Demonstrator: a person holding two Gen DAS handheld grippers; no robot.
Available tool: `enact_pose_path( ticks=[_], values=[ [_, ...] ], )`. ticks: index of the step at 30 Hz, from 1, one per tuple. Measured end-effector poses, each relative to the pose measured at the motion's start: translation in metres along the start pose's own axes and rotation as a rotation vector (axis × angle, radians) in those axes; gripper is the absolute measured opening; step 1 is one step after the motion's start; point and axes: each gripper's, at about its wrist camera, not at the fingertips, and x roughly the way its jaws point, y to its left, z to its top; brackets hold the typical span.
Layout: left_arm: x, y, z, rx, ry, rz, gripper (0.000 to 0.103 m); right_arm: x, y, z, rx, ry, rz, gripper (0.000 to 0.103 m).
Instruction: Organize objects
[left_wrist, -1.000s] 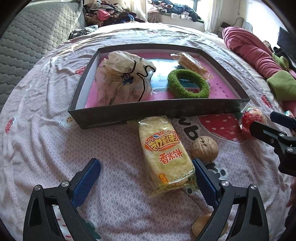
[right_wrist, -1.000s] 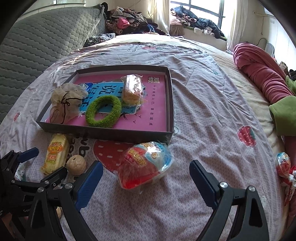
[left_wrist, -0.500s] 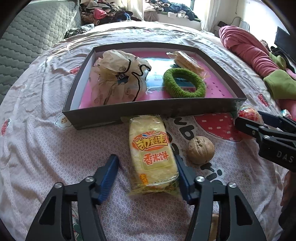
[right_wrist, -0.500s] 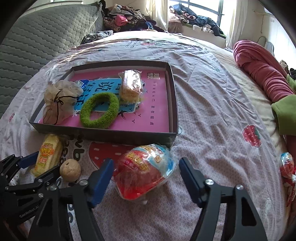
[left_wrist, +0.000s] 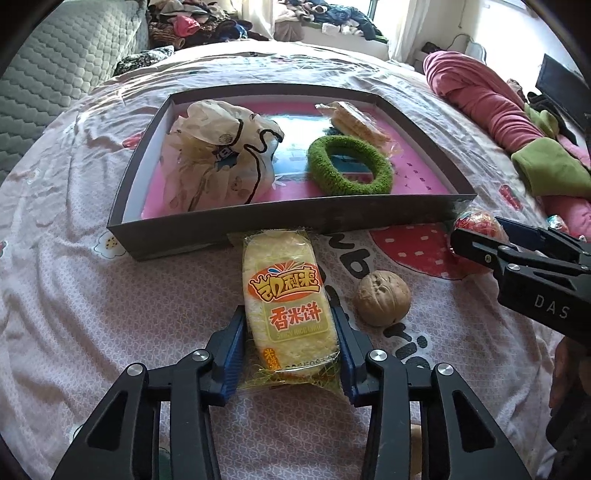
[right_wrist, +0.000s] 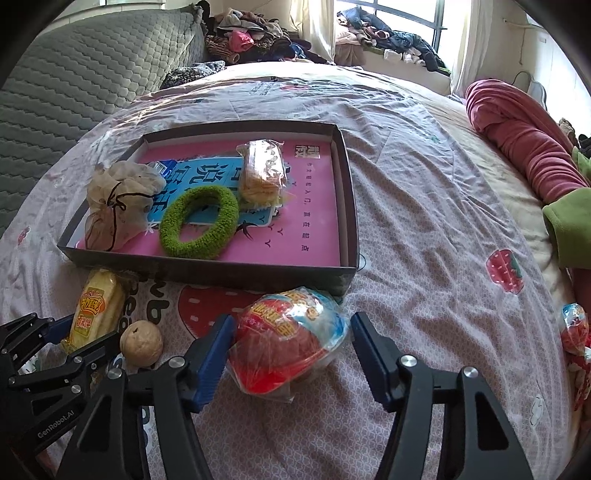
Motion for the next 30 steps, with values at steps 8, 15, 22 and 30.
enact_pose_path(
  ticks=[8, 15, 22, 30],
  values=[
    [0.001, -0.002, 0.0, -0.011, 0.011, 0.018, 0.042, -0.007, 0.003, -0.003, -0.011, -0.007, 0.02, 0.063],
    [-0.004, 0.0, 0.0, -0.028, 0.009, 0.03, 0.042, -0.024, 0.009, -0.006, -0.03, -0.038, 0.038, 0.063],
    [-0.029, -0.005, 0.002, -0.019, -0.041, 0.059, 0.042, -0.048, 0.008, -0.008, -0.023, -0.074, 0.066, 0.063],
    [-0.074, -0.018, 0.005, -0.008, -0.1, 0.086, 0.042, -0.087, 0.012, -0.007, -0.024, -0.129, 0.091, 0.063]
  ],
)
